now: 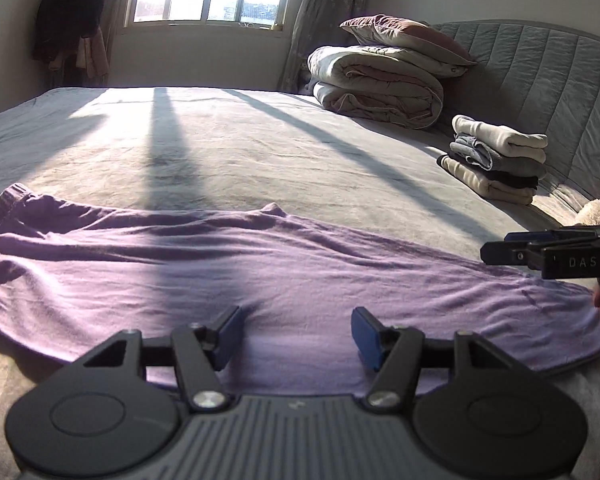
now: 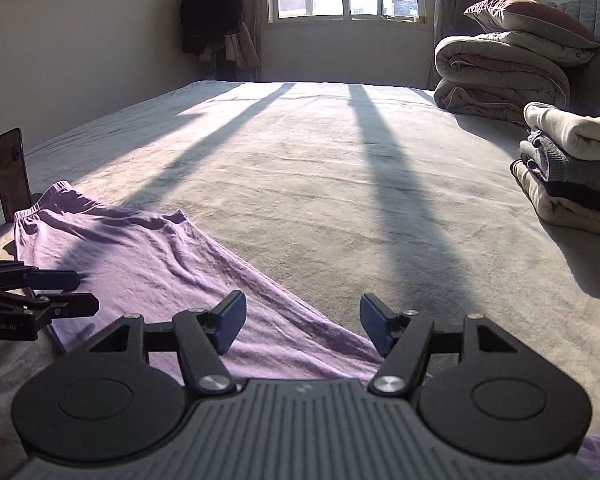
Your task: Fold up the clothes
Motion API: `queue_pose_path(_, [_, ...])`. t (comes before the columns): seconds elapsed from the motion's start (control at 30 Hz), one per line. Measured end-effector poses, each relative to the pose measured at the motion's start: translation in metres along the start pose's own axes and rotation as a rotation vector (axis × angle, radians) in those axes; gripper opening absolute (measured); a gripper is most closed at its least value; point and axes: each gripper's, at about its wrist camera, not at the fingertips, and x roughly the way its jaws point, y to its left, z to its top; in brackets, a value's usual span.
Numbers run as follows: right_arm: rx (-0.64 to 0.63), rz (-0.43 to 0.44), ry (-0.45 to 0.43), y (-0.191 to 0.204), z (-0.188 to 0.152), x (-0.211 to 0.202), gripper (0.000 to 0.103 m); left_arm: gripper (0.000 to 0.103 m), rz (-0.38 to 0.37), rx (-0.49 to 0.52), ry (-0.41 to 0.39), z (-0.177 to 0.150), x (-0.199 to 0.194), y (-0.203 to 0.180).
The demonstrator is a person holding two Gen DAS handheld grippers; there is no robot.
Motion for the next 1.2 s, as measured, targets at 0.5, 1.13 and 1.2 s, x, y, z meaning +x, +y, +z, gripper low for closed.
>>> queue_pose_path(0.5, [-0.133,0.104,0.055,0.038,-0.01,0.032,0.07,0.061,0.149,-0.189,-0.044,0.01,-0.013,0.083])
queue_pose_path(1.13, [-0.159,0.096,0.059,0.046,-0.01,0.035,0.072,0.065,0.115,-0.081,-0.003,0.014,-0.002,0.055])
queue_pose_path(1.2, [-0.156,0.094,0.059,0.046,-0.011,0.034,0.072,0.066,0.093,-0.065,0.002,0.014,0.0,0.046])
